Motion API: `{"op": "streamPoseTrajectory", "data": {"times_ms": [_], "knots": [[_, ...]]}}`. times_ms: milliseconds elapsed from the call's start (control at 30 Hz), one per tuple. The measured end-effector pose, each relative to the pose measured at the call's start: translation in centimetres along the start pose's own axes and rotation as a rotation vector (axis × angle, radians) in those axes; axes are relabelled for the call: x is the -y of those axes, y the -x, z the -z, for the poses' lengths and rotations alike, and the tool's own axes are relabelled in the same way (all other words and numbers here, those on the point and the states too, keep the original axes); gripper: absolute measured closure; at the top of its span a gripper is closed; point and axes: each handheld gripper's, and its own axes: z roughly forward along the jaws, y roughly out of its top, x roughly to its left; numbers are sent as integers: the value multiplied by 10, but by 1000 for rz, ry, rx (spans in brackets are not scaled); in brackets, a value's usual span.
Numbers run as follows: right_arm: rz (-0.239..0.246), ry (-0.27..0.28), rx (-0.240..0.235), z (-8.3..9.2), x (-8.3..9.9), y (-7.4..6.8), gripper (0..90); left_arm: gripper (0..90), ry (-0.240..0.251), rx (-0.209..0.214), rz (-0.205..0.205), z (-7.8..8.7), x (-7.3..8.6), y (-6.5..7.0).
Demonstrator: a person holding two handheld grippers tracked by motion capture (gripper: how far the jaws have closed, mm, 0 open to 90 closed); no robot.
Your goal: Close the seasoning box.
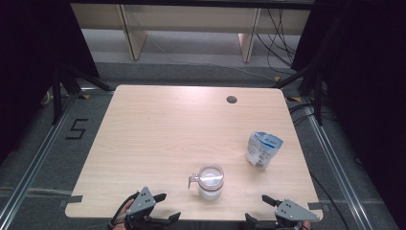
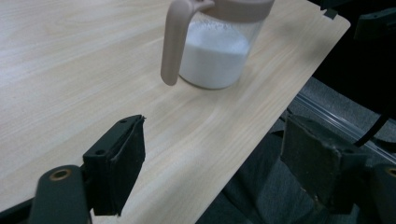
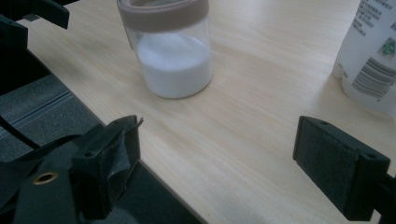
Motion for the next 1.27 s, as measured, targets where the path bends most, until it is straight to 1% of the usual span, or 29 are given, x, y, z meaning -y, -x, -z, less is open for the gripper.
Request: {"op": "streamPoseTrajectory", "data": {"times_ms": [33, 67, 100, 133, 167, 200, 233, 267, 300, 333, 367, 400, 433, 500, 533, 600, 633, 667, 700, 867, 900, 933, 1000, 1033, 1100, 1133, 1167, 1200, 1267], "knots": [[22, 4, 9, 0, 0, 2, 158, 209, 8, -2, 22, -1, 1, 2], [-28, -15, 2, 1, 1, -2, 158, 205, 5, -3, 13, -1, 2, 2], [-39, -18, 6, 2, 2, -2, 158, 201, 1, -4, 8, -1, 4, 3], [7, -1, 6, 1, 1, 1, 158, 195, -20, -15, -12, -1, 4, 1], [3, -3, 2, 1, 2, 1, 158, 190, -9, -12, 3, -2, 6, 3], [9, -10, 6, 2, 2, 1, 158, 176, -15, -13, -4, -2, 6, 3], [-15, -19, 7, 3, 3, -1, 158, 170, -12, -10, 0, -3, 8, 4], [-30, -29, 6, 4, 3, -2, 157, 170, -26, -16, -5, -2, 8, 4], [7, -24, 9, 4, 3, 1, 158, 170, -25, -18, -10, -2, 10, 4], [15, -26, 14, 3, 4, 2, 158, 169, -14, -13, -5, -3, 10, 5], [-26, -39, 18, 4, 5, -1, 158, 168, -12, -16, -8, -4, 11, 5], [-8, -36, 19, 4, 6, 0, 157, 163, -17, -16, -8, -3, 11, 5], [19, -32, 8, 4, 6, 2, 158, 160, -11, -11, -8, -3, 12, 5], [7, -43, 10, 6, 7, 1, 158, 159, -16, -6, -6, -3, 12, 5], [15, -47, 10, 6, 8, 1, 158, 156, -7, -3, -2, -4, 13, 5], [29, -43, 2, 5, 8, 1, 158, 155, -8, 4, -6, -4, 14, 5], [-15, -63, 11, 7, 9, -2, 158, 156, -13, 3, -13, -4, 14, 5], [34, -55, 4, 6, 9, 2, 158, 155, -12, 4, -14, -4, 14, 4], [42, -51, 10, 6, 9, 2, 158, 156, -5, 3, -8, -4, 14, 5], [43, -56, 16, 6, 10, 1, 158, 156, -7, 5, -10, -4, 14, 5], [56, -52, 20, 6, 9, 2, 158, 155, -7, 4, -11, -4, 14, 5], [40, -59, 7, 5, 10, 1, 158, 155, -5, 4, -10, -4, 14, 5], [39, -61, 4, 5, 10, 0, 158, 155, 1, 4, -8, -4, 14, 5], [51, -54, 9, 5, 10, 1, 158, 155, 0, 3, -14, -4, 14, 5], [49, -53, 9, 5, 10, 1, 158, 155, 1, 2, -12, -4, 14, 5], [61, -51, 23, 4, 10, 2, 158, 156, 0, 1, -12, -4, 14, 4], [24, -66, 19, 4, 10, -2, 158, 155, 1, 1, -13, -4, 14, 4], [47, -60, 21, 4, 10, 0, 158, 155, -5, -2, -14, -4, 14, 4], [20, -68, 15, 5, 10, -2, 158, 155, -6, 0, -17, -4, 14, 4]]}}
